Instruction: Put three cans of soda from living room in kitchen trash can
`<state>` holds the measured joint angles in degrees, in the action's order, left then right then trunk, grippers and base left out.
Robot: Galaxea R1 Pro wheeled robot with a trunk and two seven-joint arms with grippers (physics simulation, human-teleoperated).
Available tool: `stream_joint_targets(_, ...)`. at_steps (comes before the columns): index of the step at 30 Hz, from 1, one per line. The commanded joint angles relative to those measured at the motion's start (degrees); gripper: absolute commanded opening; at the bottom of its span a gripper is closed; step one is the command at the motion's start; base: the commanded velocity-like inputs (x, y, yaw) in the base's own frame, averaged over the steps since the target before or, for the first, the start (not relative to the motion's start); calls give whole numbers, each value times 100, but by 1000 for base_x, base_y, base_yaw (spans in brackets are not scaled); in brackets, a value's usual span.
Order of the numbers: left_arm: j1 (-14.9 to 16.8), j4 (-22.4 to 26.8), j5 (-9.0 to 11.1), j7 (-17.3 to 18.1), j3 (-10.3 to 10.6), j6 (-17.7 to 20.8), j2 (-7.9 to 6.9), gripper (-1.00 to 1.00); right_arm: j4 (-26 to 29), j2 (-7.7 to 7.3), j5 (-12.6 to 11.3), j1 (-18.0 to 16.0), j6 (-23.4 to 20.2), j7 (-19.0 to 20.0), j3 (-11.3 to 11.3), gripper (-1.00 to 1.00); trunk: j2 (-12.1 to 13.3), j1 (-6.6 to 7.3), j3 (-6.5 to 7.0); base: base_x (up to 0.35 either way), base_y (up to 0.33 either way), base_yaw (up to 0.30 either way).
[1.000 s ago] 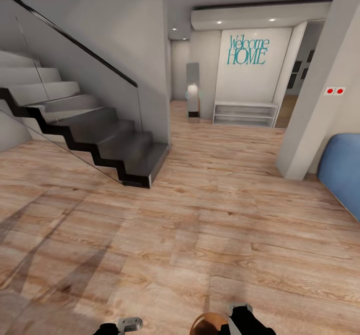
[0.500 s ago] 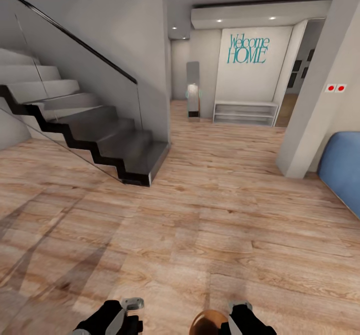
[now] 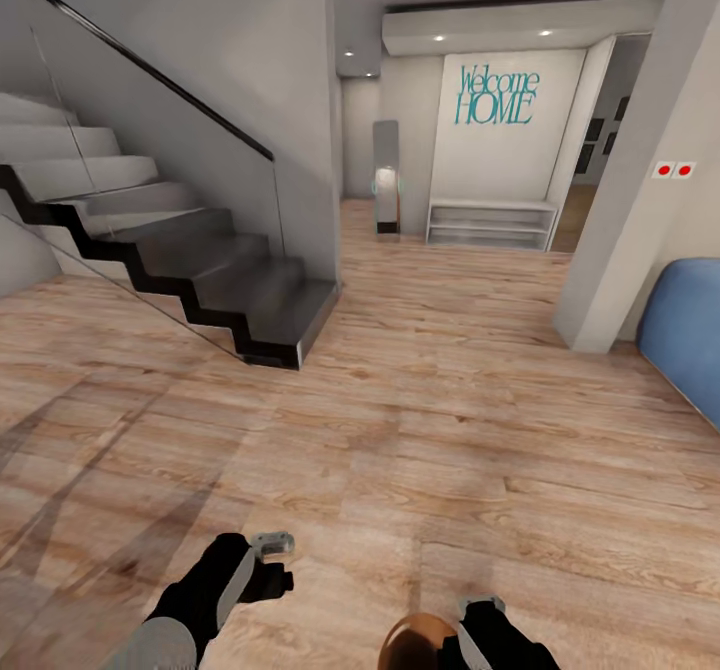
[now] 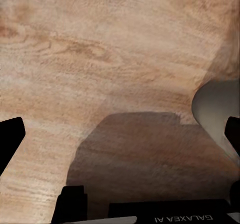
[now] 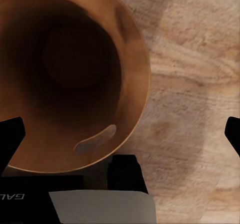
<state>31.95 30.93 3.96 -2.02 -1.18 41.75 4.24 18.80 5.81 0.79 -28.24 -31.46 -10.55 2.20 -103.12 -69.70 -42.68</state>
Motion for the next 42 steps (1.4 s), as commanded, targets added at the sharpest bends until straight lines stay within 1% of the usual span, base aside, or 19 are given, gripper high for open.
stream_joint_targets(1, 26, 114, -1, 0, -1, 92, 3, 100, -3, -4, 0, -14, 0, 0, 0, 100, -42, -23, -19, 0, 0, 0)
stream_joint_targets(3, 110, 376, 0, 2, 1, 333, 15, 100, -10, -11, 0, -40, 0, -2, -3, 100, -122, -67, -55, 0, 0, 0)
stream_joint_targets(7, 314, 564, -12, 6, 3, 520, 51, 100, -14, -20, -3, -61, 0, -6, -5, 100, -282, -154, -126, 0, 0, 0)
stream_joint_targets(11, 565, 640, -31, 8, 8, 642, 73, 100, -15, -42, -12, -81, 2, -8, -7, 100, -443, -242, -198, 0, 0, 0)
stream_joint_targets(14, 725, 667, -28, 15, 10, 754, 82, 100, -16, -85, -15, -95, 5, -8, -12, 100, -563, -308, -252, 0, 0, 0)
stream_joint_targets(19, 870, 687, -20, 30, 16, 846, 102, 100, -16, -160, -23, -107, 8, -9, -18, 100, -764, -418, -342, 0, 0, 0)
stream_joint_targets(24, 926, 803, -15, 69, 28, 887, 117, 100, -19, -208, -31, -120, 13, -9, -26, 100, -964, -528, -432, 0, 0, 0)
stream_joint_targets(31, 954, 917, -35, 78, 37, 910, 118, 100, -29, -207, -75, -127, 23, -14, -49, 100, -1245, -682, -557, 0, 0, 0)
stream_joint_targets(41, 955, 939, -36, 79, 39, 914, 112, 100, -149, -165, -95, -129, 26, -24, -58, 100, -1245, -682, -557, 0, 0, 0)
stream_joint_targets(42, 955, 940, -35, 79, 39, 914, 112, 100, -156, -163, -96, -129, 26, -24, -57, 100, -1285, -704, -575, 0, 0, 0)
